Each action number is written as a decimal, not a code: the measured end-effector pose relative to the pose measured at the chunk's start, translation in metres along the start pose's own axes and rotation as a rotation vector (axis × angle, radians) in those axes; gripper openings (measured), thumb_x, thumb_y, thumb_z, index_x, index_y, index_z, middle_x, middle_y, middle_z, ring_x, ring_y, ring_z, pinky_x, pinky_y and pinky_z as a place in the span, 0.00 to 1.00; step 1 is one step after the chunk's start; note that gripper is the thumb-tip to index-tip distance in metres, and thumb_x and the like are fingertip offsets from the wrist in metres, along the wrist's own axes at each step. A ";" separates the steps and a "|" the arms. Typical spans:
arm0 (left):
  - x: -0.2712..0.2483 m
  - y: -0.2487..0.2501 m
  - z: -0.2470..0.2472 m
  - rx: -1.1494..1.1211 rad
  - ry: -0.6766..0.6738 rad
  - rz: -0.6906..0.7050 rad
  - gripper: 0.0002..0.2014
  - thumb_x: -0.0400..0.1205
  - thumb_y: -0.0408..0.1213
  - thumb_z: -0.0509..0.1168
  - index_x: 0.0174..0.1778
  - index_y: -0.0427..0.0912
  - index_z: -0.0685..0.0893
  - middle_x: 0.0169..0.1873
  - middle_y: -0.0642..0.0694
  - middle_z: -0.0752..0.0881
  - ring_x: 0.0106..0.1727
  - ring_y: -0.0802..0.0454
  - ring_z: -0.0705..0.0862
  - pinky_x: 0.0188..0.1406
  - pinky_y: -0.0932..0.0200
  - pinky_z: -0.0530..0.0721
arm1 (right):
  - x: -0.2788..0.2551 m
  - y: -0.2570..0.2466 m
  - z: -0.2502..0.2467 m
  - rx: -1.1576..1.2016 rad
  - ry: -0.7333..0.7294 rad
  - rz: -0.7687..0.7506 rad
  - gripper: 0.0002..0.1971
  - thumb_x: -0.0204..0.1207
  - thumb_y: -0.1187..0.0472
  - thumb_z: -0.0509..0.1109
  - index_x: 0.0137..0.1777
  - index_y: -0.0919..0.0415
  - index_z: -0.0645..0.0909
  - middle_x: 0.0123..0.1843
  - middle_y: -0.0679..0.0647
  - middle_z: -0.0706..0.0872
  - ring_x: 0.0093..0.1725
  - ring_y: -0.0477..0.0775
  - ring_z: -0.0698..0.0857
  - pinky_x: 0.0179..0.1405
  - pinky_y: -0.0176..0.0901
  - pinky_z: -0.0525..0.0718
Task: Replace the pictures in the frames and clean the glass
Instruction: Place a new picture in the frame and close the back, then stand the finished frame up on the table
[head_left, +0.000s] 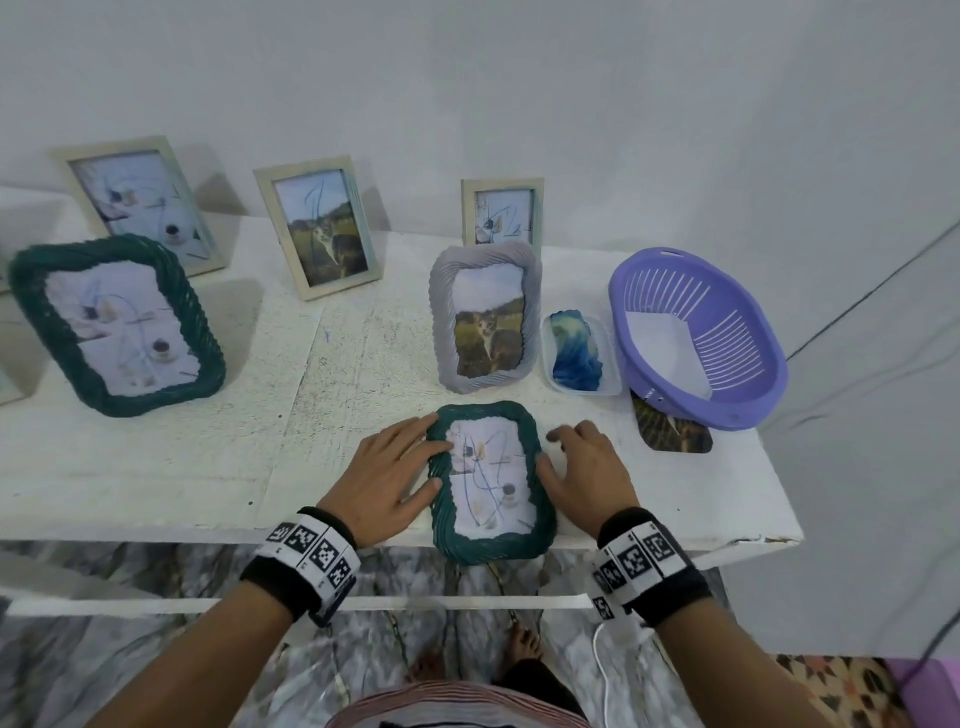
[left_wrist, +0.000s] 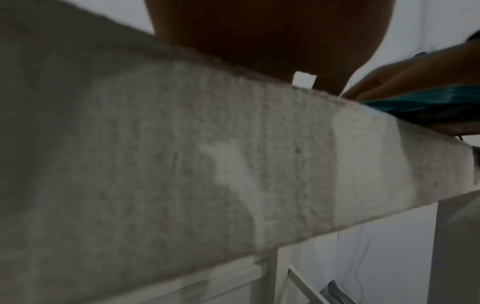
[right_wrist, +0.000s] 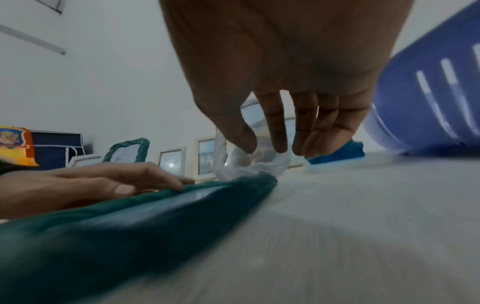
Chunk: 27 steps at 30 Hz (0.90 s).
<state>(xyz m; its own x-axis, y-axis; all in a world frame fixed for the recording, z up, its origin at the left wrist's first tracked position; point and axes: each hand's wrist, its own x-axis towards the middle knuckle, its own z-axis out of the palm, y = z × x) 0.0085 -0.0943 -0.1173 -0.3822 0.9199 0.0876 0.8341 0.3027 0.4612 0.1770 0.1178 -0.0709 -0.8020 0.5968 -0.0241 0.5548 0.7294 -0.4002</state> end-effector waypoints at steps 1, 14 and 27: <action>0.000 -0.002 0.001 0.004 -0.002 -0.002 0.24 0.86 0.57 0.51 0.77 0.56 0.72 0.83 0.52 0.64 0.81 0.49 0.64 0.74 0.46 0.66 | 0.010 -0.001 -0.006 -0.017 0.034 -0.020 0.18 0.79 0.53 0.66 0.65 0.62 0.79 0.59 0.61 0.79 0.60 0.63 0.78 0.56 0.54 0.79; 0.000 -0.004 0.006 0.071 0.060 0.031 0.24 0.86 0.56 0.52 0.79 0.57 0.72 0.82 0.51 0.67 0.80 0.48 0.65 0.74 0.50 0.60 | 0.145 -0.005 -0.025 -0.326 -0.008 0.122 0.22 0.82 0.55 0.60 0.74 0.61 0.67 0.71 0.68 0.69 0.65 0.72 0.74 0.62 0.58 0.75; 0.002 -0.004 0.006 0.162 0.032 0.034 0.26 0.86 0.55 0.50 0.81 0.55 0.69 0.81 0.47 0.67 0.78 0.45 0.68 0.75 0.43 0.63 | 0.095 -0.016 -0.035 -0.069 0.060 0.052 0.19 0.78 0.68 0.61 0.69 0.63 0.73 0.60 0.67 0.74 0.51 0.70 0.80 0.47 0.50 0.75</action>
<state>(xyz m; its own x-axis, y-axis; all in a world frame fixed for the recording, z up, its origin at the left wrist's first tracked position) 0.0071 -0.0921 -0.1240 -0.3635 0.9225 0.1301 0.8988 0.3105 0.3093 0.0998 0.1744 -0.0349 -0.7583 0.6518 0.0130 0.6107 0.7172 -0.3355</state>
